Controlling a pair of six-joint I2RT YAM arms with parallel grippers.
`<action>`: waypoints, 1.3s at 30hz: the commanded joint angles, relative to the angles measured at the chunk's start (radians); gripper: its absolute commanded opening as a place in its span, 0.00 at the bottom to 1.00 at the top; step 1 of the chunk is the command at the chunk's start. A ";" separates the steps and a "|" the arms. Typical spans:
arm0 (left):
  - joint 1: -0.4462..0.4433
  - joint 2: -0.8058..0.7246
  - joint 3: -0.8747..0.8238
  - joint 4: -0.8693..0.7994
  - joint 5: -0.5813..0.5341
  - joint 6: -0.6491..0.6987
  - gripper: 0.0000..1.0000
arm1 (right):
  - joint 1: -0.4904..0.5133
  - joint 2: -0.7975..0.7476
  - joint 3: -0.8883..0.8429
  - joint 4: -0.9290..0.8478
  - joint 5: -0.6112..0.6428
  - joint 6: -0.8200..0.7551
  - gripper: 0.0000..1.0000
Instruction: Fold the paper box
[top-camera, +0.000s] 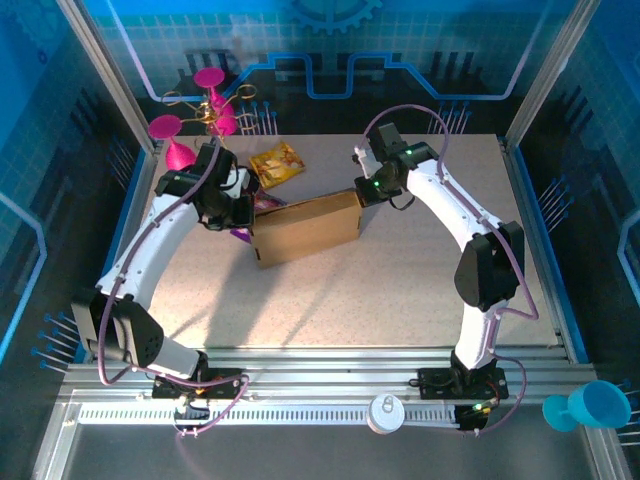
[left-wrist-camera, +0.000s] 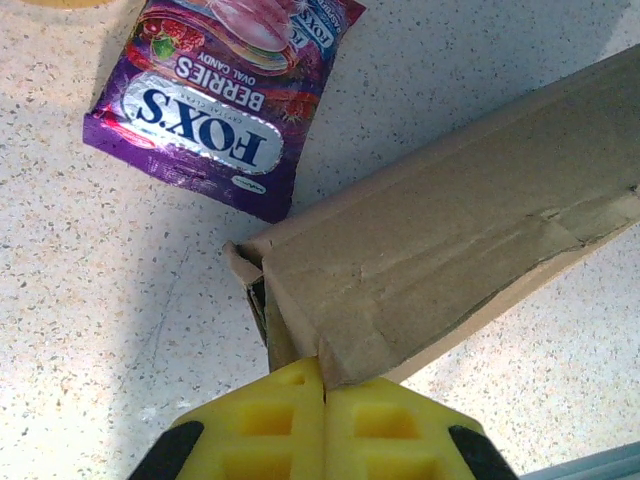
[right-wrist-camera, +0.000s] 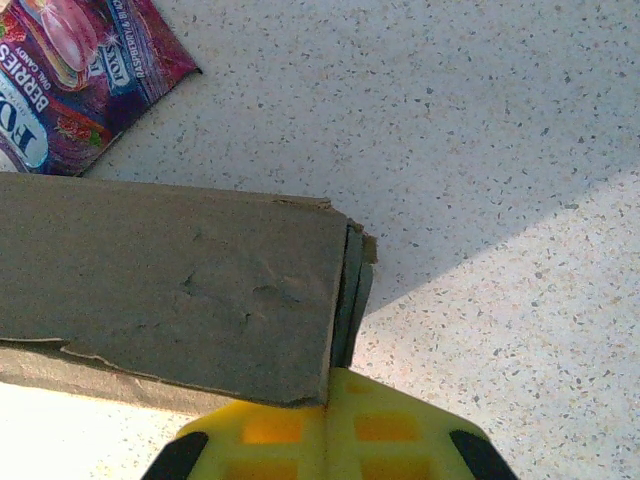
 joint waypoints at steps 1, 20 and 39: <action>-0.001 -0.021 -0.033 0.059 0.074 -0.043 0.00 | 0.016 0.018 0.003 -0.049 -0.016 0.013 0.00; 0.005 -0.193 -0.314 0.316 0.089 -0.091 0.00 | 0.016 -0.015 -0.073 0.022 0.012 0.018 0.00; 0.011 -0.312 -0.408 0.334 0.118 -0.264 0.30 | 0.028 -0.062 -0.185 0.140 0.050 -0.009 0.00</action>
